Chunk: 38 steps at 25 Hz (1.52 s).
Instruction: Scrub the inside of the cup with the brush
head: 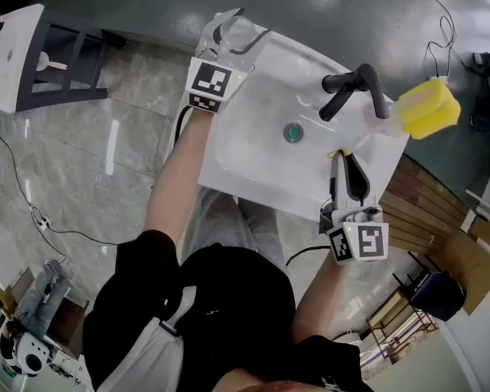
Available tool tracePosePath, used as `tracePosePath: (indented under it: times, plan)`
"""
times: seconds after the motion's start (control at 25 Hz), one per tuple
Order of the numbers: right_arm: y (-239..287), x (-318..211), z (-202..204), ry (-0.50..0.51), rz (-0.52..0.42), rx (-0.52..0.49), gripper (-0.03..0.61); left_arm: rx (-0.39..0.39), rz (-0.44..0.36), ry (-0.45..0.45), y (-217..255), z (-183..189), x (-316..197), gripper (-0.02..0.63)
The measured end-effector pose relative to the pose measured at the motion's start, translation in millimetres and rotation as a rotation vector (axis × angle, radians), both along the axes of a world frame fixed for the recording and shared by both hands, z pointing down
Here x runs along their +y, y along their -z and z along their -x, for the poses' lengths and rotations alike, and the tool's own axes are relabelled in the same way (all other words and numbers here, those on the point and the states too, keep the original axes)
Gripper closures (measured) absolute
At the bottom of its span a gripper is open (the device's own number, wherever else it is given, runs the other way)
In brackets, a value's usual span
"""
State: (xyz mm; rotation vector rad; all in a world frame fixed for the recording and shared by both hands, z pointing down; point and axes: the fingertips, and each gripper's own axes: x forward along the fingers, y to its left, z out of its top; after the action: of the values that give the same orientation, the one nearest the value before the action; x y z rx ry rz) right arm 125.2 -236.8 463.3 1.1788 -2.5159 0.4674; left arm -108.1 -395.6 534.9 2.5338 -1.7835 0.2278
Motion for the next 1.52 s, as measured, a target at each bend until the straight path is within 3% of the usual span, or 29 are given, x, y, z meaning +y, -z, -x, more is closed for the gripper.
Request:
tracePosePath:
  times: [0.36,0.6,0.84,1.08,1.52]
  plan:
    - [5.2,7.0,-1.9,-0.012,-0.007,-0.017,0.528,-0.032,0.041,-0.062,3.0,-10.9,15.0,0.347]
    - [12.9,18.9,-0.9,-0.033,-0.02,-0.044,0.528,-0.055,0.019,-0.112,27.3,-19.8,36.3,0.347]
    - [25.0,37.3,-4.5,-0.067,-0.031,-0.067,0.528,-0.174,-0.011,-0.181,55.1,-37.0,71.0,0.347]
    - [40.2,53.6,-10.0,-0.083,-0.054,-0.063,0.528,-0.245,-0.036,-0.228,79.0,-46.6,107.9,0.347]
    - [46.3,89.5,-29.7,-0.079,-0.058,-0.017,0.528,-0.511,-0.094,-0.317,128.9,-56.5,160.6,0.347]
